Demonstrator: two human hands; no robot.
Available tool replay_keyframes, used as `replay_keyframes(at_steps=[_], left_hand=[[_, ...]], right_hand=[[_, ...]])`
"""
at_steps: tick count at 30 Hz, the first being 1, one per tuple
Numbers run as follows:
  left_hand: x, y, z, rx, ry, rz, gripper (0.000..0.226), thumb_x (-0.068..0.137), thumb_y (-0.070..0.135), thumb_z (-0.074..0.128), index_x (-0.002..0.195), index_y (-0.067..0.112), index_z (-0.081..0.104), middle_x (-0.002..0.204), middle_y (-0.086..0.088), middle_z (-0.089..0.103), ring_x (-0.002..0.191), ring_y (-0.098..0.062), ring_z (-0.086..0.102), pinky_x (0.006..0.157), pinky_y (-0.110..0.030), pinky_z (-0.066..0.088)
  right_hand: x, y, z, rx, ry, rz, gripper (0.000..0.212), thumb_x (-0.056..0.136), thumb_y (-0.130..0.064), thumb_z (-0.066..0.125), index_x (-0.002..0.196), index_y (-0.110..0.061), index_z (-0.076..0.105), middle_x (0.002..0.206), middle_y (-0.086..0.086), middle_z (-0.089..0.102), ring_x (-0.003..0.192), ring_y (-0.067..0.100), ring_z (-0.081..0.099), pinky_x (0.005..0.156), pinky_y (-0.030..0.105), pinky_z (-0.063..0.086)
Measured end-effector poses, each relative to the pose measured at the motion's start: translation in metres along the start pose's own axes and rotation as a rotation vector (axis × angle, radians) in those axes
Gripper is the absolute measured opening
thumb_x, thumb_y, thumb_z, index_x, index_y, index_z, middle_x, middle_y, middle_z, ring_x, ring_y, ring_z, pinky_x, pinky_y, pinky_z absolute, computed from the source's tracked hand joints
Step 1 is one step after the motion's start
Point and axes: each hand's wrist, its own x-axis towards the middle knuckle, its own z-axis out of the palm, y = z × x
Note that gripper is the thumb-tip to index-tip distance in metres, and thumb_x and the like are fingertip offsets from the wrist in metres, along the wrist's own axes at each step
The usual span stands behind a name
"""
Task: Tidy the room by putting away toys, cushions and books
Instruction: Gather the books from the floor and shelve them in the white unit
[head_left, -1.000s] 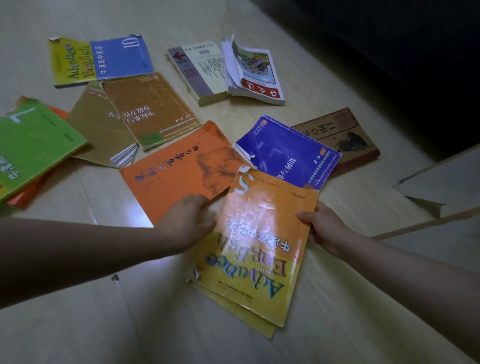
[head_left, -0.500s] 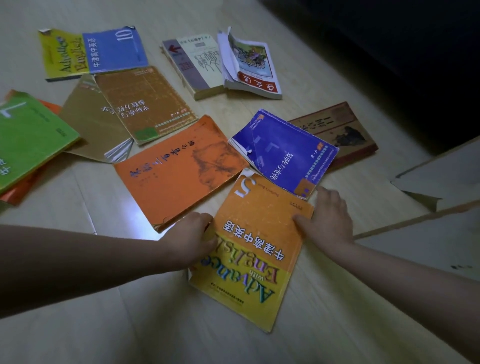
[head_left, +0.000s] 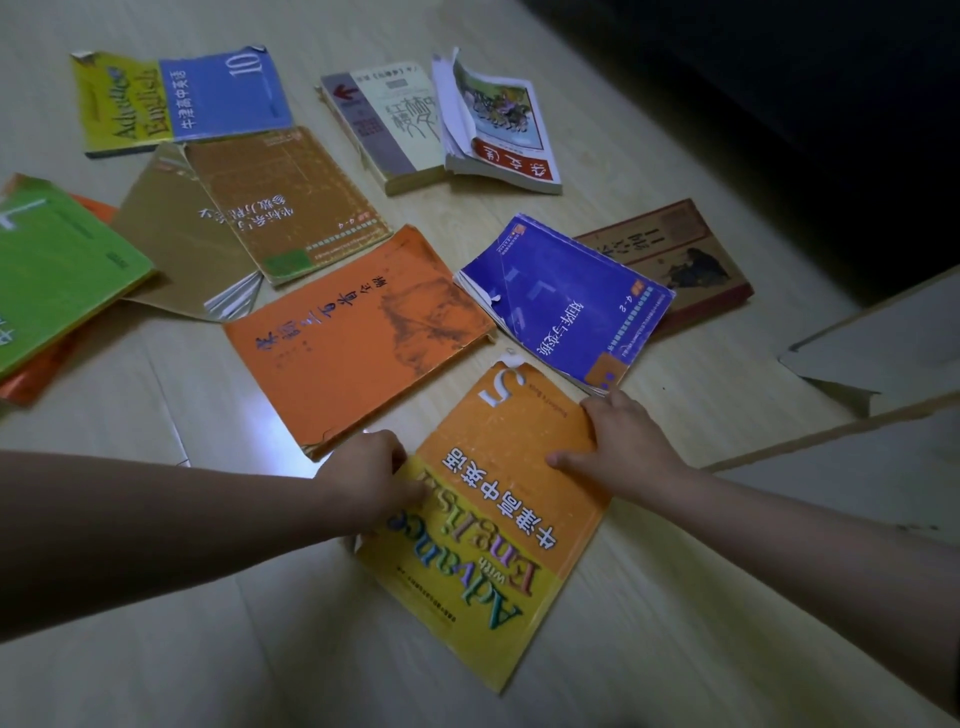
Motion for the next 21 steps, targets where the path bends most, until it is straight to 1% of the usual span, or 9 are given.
replay_keyframes(at_steps=[2, 5, 8, 11, 12, 14, 17, 18, 21], left_hand=[[0.001, 0.001, 0.003, 0.02, -0.026, -0.027, 0.044, 0.077, 0.046, 0.074, 0.106, 0.018, 0.059, 0.103, 0.001, 0.063, 0.09, -0.014, 0.061, 0.077, -0.029, 0.054], [0.001, 0.002, 0.009, 0.03, -0.021, -0.054, 0.048, 0.073, 0.045, 0.078, 0.108, 0.018, 0.058, 0.104, 0.001, 0.062, 0.091, -0.015, 0.061, 0.074, -0.027, 0.052], [0.001, 0.003, 0.01, 0.043, -0.019, -0.034, 0.046, 0.074, 0.043, 0.078, 0.108, 0.017, 0.059, 0.106, 0.001, 0.062, 0.092, -0.015, 0.061, 0.077, -0.029, 0.053], [-0.001, 0.003, 0.003, 0.038, 0.011, 0.012, 0.041, 0.076, 0.041, 0.076, 0.105, 0.017, 0.06, 0.103, 0.001, 0.062, 0.09, -0.015, 0.06, 0.076, -0.028, 0.053], [-0.002, 0.0, -0.002, 0.018, 0.035, 0.021, 0.041, 0.076, 0.041, 0.076, 0.106, 0.017, 0.061, 0.103, 0.001, 0.061, 0.091, -0.015, 0.059, 0.077, -0.028, 0.053], [-0.007, -0.004, -0.015, -0.045, 0.081, 0.059, 0.038, 0.077, 0.04, 0.075, 0.105, 0.018, 0.061, 0.099, 0.004, 0.061, 0.09, -0.013, 0.059, 0.075, -0.026, 0.05], [-0.015, -0.015, -0.043, -0.08, 0.147, 0.15, 0.023, 0.079, 0.037, 0.075, 0.094, 0.025, 0.062, 0.085, 0.011, 0.061, 0.079, -0.004, 0.058, 0.065, -0.018, 0.045], [-0.017, -0.021, -0.053, -0.085, 0.179, 0.165, 0.02, 0.079, 0.033, 0.075, 0.091, 0.026, 0.061, 0.084, 0.01, 0.062, 0.078, -0.004, 0.059, 0.066, -0.019, 0.046], [-0.017, -0.049, -0.077, -0.147, 0.323, 0.138, 0.016, 0.077, 0.021, 0.074, 0.086, 0.026, 0.062, 0.084, 0.005, 0.066, 0.079, -0.011, 0.063, 0.076, -0.032, 0.052]], right_hand=[[-0.003, 0.0, 0.001, 0.016, -0.015, 0.018, 0.079, 0.072, -0.063, 0.069, 0.131, -0.017, 0.046, 0.133, 0.007, 0.044, 0.124, 0.025, 0.044, 0.099, 0.038, 0.043], [-0.006, -0.001, 0.001, 0.019, -0.018, 0.042, 0.079, 0.072, -0.063, 0.07, 0.13, -0.016, 0.045, 0.134, 0.007, 0.044, 0.123, 0.025, 0.044, 0.098, 0.037, 0.044], [-0.01, -0.008, 0.001, 0.035, 0.039, 0.047, 0.08, 0.074, -0.06, 0.07, 0.134, -0.017, 0.041, 0.136, 0.006, 0.043, 0.126, 0.023, 0.042, 0.098, 0.037, 0.044], [-0.014, -0.022, -0.003, 0.04, 0.188, -0.089, 0.073, 0.079, -0.052, 0.069, 0.136, -0.02, 0.037, 0.133, 0.003, 0.043, 0.125, 0.019, 0.04, 0.1, 0.034, 0.042], [-0.013, -0.031, -0.006, 0.058, 0.21, -0.139, 0.068, 0.081, -0.049, 0.068, 0.136, -0.021, 0.038, 0.131, 0.002, 0.044, 0.124, 0.018, 0.04, 0.099, 0.032, 0.041], [-0.011, -0.047, -0.011, 0.105, 0.203, -0.206, 0.062, 0.084, -0.045, 0.067, 0.134, -0.022, 0.04, 0.128, 0.001, 0.045, 0.123, 0.017, 0.041, 0.098, 0.031, 0.039], [-0.005, -0.071, -0.019, 0.165, 0.178, -0.264, 0.053, 0.086, -0.042, 0.065, 0.131, -0.023, 0.044, 0.127, 0.0, 0.047, 0.121, 0.017, 0.045, 0.094, 0.03, 0.041], [-0.003, -0.079, -0.021, 0.172, 0.174, -0.281, 0.05, 0.087, -0.041, 0.064, 0.129, -0.023, 0.046, 0.126, 0.0, 0.048, 0.119, 0.017, 0.046, 0.093, 0.03, 0.041], [0.005, -0.097, -0.023, 0.166, 0.161, -0.35, 0.043, 0.087, -0.038, 0.064, 0.124, -0.021, 0.05, 0.121, 0.0, 0.05, 0.113, 0.017, 0.049, 0.089, 0.03, 0.043]])
